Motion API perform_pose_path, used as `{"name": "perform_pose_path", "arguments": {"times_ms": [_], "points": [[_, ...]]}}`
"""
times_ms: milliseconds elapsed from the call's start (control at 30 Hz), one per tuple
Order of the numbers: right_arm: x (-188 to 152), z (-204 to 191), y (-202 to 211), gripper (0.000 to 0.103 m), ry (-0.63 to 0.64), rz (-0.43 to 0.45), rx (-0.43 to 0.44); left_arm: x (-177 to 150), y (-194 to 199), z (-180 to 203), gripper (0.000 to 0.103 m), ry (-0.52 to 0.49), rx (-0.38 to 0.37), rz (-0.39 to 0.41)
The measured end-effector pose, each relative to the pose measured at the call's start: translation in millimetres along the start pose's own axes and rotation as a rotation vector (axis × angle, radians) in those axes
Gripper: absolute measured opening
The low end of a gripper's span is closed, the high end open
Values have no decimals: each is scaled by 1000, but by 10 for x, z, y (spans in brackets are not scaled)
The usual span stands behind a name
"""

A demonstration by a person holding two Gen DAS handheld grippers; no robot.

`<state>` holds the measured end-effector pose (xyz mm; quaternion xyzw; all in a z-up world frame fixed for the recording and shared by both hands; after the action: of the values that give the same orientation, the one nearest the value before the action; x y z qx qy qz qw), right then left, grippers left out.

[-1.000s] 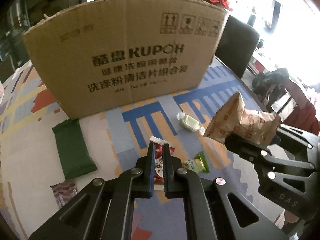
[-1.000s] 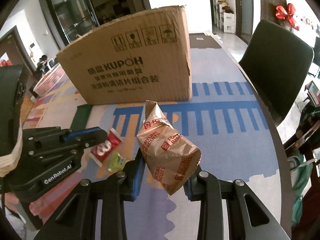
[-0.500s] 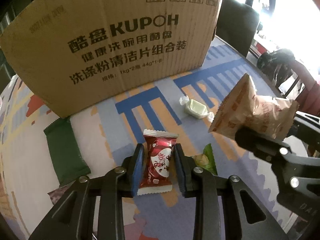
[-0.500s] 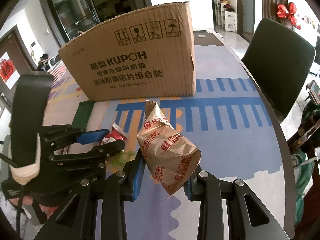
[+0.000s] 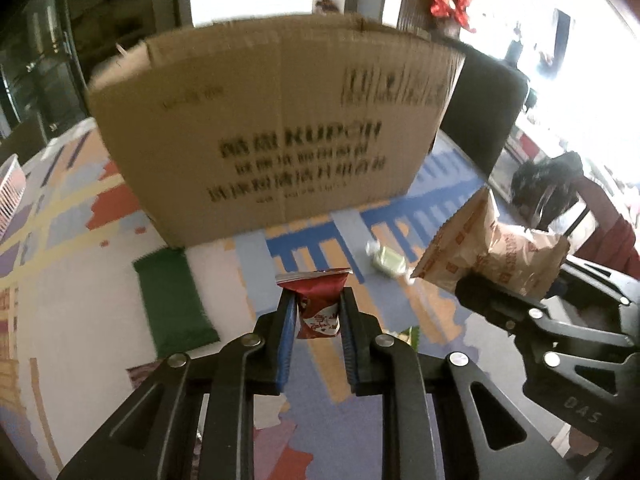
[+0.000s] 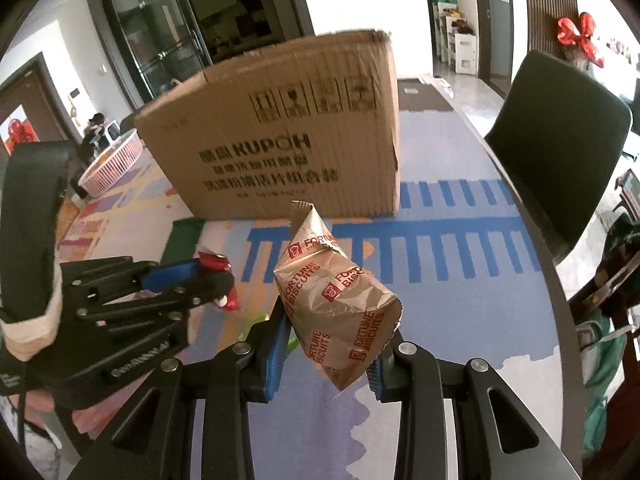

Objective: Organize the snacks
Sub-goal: 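Carry the beige bag with the right tool while the left tool carries the red-white candy over the box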

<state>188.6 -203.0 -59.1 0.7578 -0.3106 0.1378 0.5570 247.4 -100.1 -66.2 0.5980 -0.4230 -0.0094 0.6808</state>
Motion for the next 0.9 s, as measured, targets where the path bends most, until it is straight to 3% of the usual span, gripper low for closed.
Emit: {"name": "perform_pose_path", "arguments": {"times_ms": [367, 900], "points": [[221, -197, 374, 34, 30, 100, 58, 192, 592, -92, 21, 37, 19, 150], [767, -486, 758, 34, 65, 258, 102, 751, 1074, -303, 21, 21, 110, 303]]}}
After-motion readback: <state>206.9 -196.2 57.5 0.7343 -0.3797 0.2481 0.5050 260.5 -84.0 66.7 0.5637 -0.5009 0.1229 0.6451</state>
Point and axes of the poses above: each gripper's, at about its wrist camera, not at the fingertips, and y roughly against the way its jaws point, z to its right, x to its top, the point moved 1 cm from there along -y, roughly the way its jaws point, and after that the axes turned 14 degrees about -y, right-handed, at the moved point
